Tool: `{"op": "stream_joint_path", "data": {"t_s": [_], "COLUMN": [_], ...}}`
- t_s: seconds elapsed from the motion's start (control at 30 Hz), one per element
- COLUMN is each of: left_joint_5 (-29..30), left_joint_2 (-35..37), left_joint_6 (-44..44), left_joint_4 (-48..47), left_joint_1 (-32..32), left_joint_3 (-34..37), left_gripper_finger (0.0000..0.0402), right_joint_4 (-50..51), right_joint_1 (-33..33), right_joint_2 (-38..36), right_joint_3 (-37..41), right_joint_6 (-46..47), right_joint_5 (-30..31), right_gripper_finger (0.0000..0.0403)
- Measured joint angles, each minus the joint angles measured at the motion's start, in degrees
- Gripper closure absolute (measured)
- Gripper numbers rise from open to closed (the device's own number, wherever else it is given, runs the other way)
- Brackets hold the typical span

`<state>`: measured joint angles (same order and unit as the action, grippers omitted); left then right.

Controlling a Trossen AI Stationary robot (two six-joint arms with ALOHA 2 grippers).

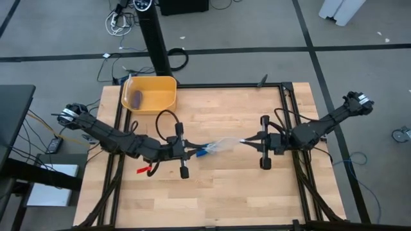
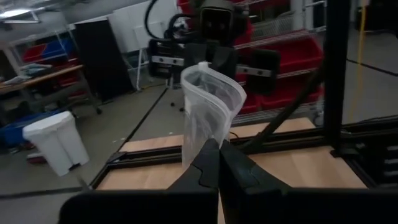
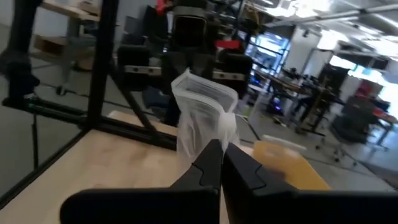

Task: Roll bandage
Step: Open the transparent zip bag

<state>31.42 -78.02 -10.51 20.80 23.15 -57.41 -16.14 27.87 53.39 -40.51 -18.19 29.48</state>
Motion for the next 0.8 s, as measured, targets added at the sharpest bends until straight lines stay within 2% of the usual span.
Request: {"op": "stream_joint_path", "data": {"t_s": [0.17,0.43,0.8], "left_joint_5": [-1.43,-4.09,-3.83], "left_joint_2": [0.0,-2.48,-8.28], "left_joint_6": [-0.88,0.01,1.56], "left_joint_4": [0.05,2.28,3.85], "left_joint_1": [-0.68,-2.43,-4.52], "left_joint_3": [0.0,-0.04,-3.59], "left_gripper_finger": [0.0401,0.0401,0.0401], "right_joint_4": [0.17,-2.23,2.27], "right_joint_1": [-1.97,-5.12,-8.61], "right_joint_2": [0.53,3.98,12.77], "right_joint_3": [0.0,-0.11,-7.26], "right_joint_6": [-1.91,-1.98,-1.69], "right_joint_5": [-6.72,-9.11,-12.32], "right_gripper_finger": [0.0401,0.0402,0.0402]}}
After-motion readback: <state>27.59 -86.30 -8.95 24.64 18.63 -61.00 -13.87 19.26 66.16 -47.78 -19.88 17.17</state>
